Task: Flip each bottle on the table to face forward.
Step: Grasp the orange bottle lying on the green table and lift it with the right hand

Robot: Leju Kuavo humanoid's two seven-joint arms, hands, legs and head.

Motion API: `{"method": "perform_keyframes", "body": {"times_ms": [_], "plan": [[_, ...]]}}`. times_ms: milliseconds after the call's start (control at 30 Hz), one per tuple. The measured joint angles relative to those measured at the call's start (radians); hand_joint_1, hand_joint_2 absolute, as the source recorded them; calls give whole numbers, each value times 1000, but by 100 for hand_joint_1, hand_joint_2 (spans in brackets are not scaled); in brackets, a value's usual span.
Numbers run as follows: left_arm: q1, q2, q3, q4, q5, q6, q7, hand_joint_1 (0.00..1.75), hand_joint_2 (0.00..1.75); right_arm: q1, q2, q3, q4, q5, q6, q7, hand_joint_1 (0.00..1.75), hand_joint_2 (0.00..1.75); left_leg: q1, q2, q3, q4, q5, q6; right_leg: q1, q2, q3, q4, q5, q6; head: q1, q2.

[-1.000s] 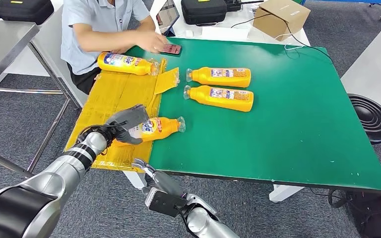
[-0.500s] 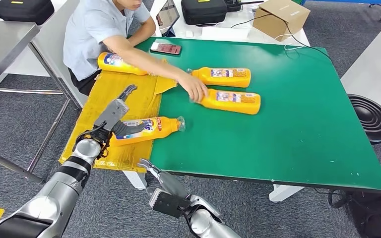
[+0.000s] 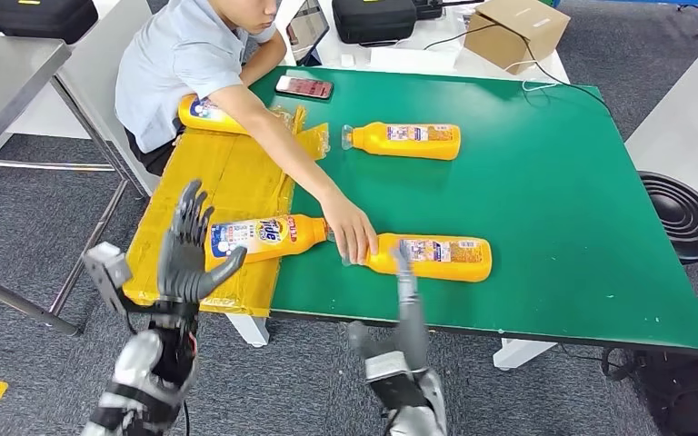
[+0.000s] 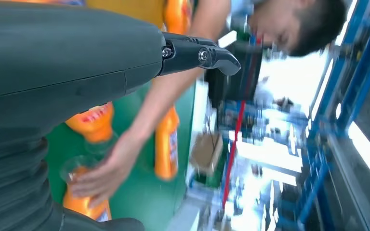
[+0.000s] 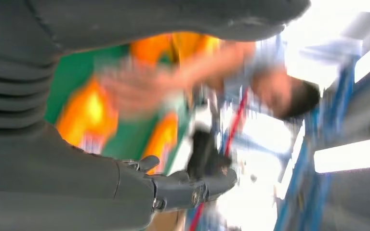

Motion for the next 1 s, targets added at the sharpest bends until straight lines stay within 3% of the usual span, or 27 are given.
{"method": "perform_keyframes", "body": {"times_ms": [167, 333, 400, 467, 533, 600, 767, 1000], "plan": [[95, -43, -20, -47, -159, 279, -55, 0, 175, 108, 7, -167, -177, 301, -112, 0, 0, 175, 0, 0, 0, 0, 0, 0, 1, 0, 1, 0, 0, 0, 0, 0], [154, -62, -45, -67, -300, 406, -120, 0, 175, 156, 33, -367, -249, 675, -116, 10, 0, 175, 0, 0, 1, 0, 0, 0, 1, 0, 1, 0, 0, 0, 0, 0], [170, -68, -51, -78, -338, 411, -101, 0, 175, 150, 45, -454, -250, 840, -116, 82, 0, 175, 0, 0, 2, 0, 0, 0, 1, 0, 2, 0, 0, 0, 0, 0], [181, -76, -56, -87, -365, 399, -83, 0, 175, 129, 28, -507, -213, 947, -117, 216, 0, 175, 0, 0, 2, 0, 0, 0, 1, 0, 3, 0, 0, 0, 0, 0], [185, -82, -64, -95, -374, 371, -76, 0, 175, 99, -4, -527, -168, 968, -117, 306, 0, 175, 0, 0, 2, 0, 1, 1, 0, 0, 3, 0, 1, 0, 0, 0], [184, -85, -78, -103, -374, 343, -74, 0, 175, 61, -28, -531, -130, 969, -114, 342, 0, 175, 0, 0, 2, 0, 1, 1, 0, 0, 3, 0, 1, 1, 0, 0], [163, -93, -123, -108, -374, 310, -69, 0, 175, -63, -88, -468, 8, 962, -95, 492, 0, 175, -1, 0, 3, 0, 2, 2, 0, 0, 4, 0, 2, 1, -1, 0], [150, -93, -150, -108, -373, 307, -65, 0, 175, -147, -136, -406, 126, 951, -99, 513, 0, 175, 0, 0, 3, 0, 2, 2, 1, 0, 4, 0, 1, 1, -1, 0]]}}
